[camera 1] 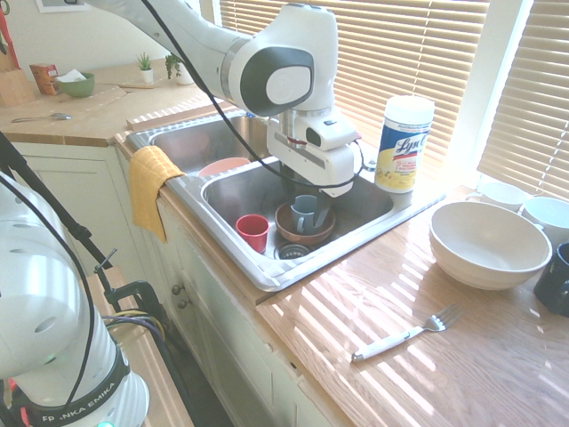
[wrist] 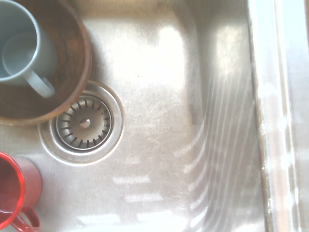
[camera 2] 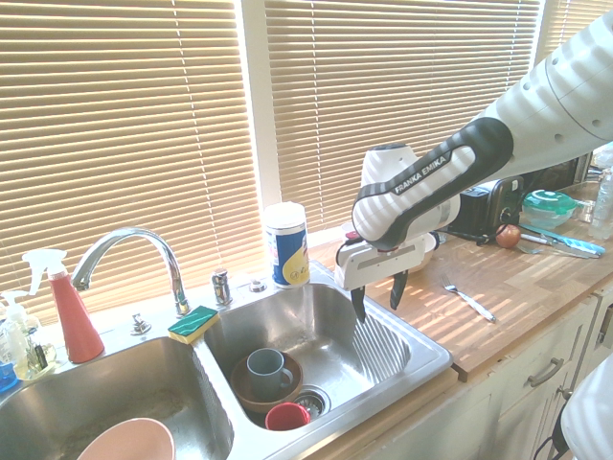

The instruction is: Put the fork into the sink

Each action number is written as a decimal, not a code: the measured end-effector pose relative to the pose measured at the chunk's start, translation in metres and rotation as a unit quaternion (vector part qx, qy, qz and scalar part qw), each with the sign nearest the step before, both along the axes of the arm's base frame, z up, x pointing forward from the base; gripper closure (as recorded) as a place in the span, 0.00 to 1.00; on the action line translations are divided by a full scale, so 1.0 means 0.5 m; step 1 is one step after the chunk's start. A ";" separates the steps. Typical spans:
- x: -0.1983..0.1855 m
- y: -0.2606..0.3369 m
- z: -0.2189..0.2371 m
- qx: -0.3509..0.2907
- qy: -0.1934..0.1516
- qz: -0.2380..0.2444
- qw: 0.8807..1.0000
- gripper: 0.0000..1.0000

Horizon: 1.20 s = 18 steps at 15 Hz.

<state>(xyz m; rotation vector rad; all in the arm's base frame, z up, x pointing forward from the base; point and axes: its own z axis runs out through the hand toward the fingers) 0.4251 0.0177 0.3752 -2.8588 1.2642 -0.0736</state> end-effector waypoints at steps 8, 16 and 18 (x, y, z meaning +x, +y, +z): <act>-0.012 -0.108 0.073 -0.005 -0.015 0.005 1.000 0.00; -0.103 -0.379 0.067 0.000 0.001 0.020 1.000 0.00; -0.108 -0.413 0.043 0.001 0.000 0.009 1.000 0.00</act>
